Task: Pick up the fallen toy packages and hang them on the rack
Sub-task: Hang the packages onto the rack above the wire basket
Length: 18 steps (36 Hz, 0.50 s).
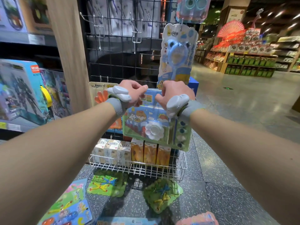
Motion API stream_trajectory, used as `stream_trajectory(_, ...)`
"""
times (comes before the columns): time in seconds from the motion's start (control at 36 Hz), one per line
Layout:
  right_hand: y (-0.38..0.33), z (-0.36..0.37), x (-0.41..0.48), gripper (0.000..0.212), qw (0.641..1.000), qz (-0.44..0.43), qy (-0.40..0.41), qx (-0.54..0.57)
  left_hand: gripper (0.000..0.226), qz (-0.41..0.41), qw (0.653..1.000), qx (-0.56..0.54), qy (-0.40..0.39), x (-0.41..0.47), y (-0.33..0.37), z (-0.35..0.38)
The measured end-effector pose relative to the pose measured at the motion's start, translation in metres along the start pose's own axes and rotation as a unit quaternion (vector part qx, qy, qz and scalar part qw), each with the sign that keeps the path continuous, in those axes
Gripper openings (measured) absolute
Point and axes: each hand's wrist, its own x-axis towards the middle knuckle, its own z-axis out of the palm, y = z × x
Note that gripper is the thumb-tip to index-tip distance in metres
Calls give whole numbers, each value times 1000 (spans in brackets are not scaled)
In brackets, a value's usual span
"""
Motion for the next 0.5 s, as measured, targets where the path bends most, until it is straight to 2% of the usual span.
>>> stream_trajectory(0.14, -20, 16, -22, 32, 998, -15, -49, 19, 32, -50, 994, 64, -71, -21, -25, -1)
stream_trajectory(0.28, -33, 51, -48, 36, 992, -13, -119, 34, 21, -96, 979, 122, -133, -53, -67, 3)
stream_trajectory(0.44, -40, 108, -92, 37, 979, -10, -199, 39, 21, -119, 945, 211, -220, -101, -120, -1)
stream_trajectory(0.5, -41, 133, -113, 37, 968, 3, -246, 41, 25, -119, 922, 260, -261, -120, -139, -2)
